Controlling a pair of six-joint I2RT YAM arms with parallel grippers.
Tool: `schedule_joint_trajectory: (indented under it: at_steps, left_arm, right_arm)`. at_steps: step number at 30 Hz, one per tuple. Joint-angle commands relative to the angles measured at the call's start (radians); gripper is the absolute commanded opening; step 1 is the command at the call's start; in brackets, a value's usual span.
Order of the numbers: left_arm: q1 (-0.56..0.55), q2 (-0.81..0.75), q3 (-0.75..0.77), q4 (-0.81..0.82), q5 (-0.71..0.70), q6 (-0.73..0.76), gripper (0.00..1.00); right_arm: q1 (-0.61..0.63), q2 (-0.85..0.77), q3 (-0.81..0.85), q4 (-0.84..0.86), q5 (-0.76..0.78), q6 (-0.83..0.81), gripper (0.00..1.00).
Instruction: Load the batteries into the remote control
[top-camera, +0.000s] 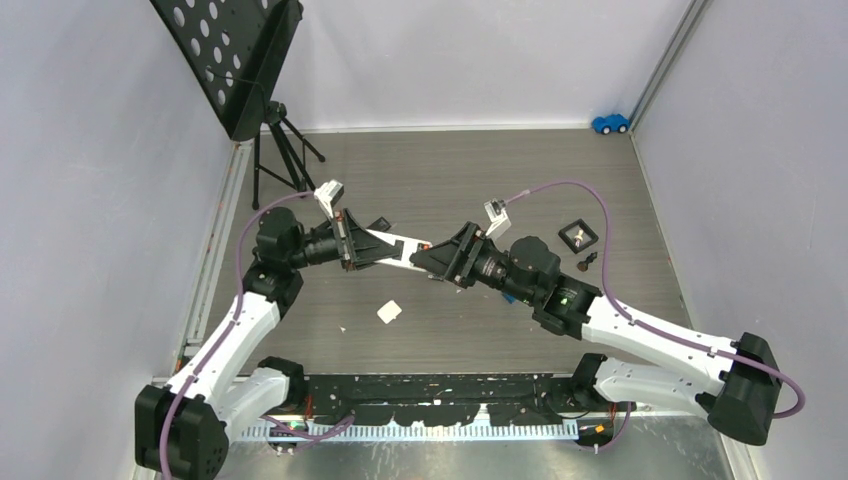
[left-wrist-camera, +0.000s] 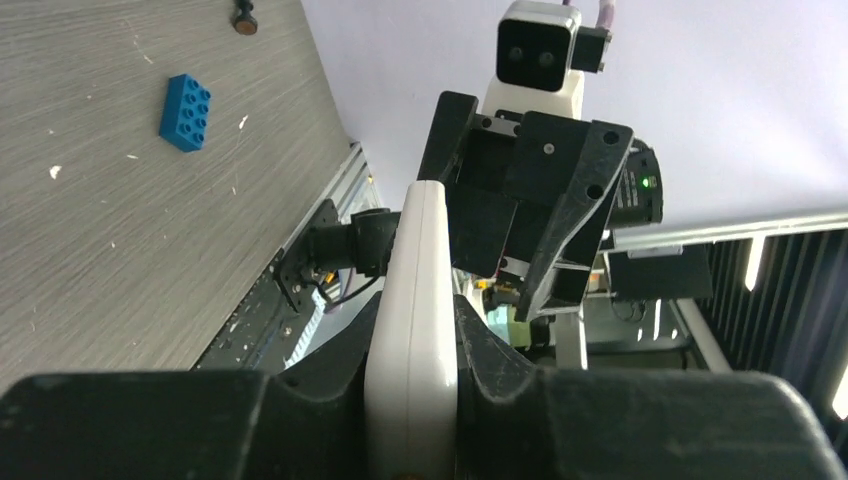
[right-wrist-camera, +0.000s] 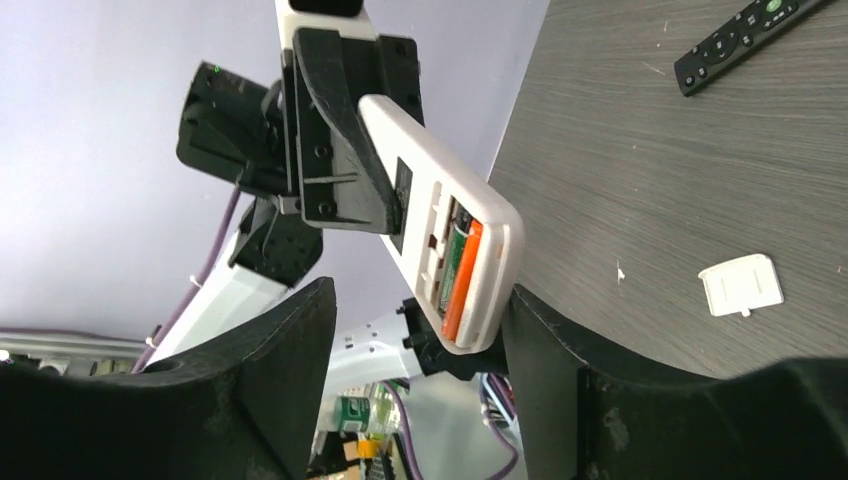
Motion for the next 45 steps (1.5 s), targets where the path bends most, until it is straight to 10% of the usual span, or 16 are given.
schedule_joint_trajectory:
  at_steps: [1,27,30,33,39,45]
  left_arm:
    - [0.007,0.012,0.082,0.022,0.120,0.105,0.00]
    - [0.010,0.032,0.125,-0.021,0.151,0.147,0.00]
    - [0.012,0.039,0.123,-0.039,0.129,0.150,0.00]
    - [0.047,0.039,0.144,-0.240,0.041,0.251,0.00]
    - [0.092,0.055,0.260,-0.801,-0.346,0.637,0.00]
    - [0.093,0.043,0.308,-0.965,-0.743,0.741,0.00]
  right_arm:
    - [-0.012,-0.051,0.023,0.003,-0.082,-0.154,0.61]
    - [-0.062,0.015,0.043,-0.059,-0.129,-0.254,0.12]
    - [-0.061,0.029,0.072,-0.124,-0.115,-0.279,0.24]
    - [-0.062,0.038,0.126,-0.232,-0.047,-0.253,0.63]
    - [-0.062,0.104,0.202,-0.483,0.044,-0.200,0.68]
    - [-0.003,0.313,0.333,-0.661,0.155,-0.023,0.60]
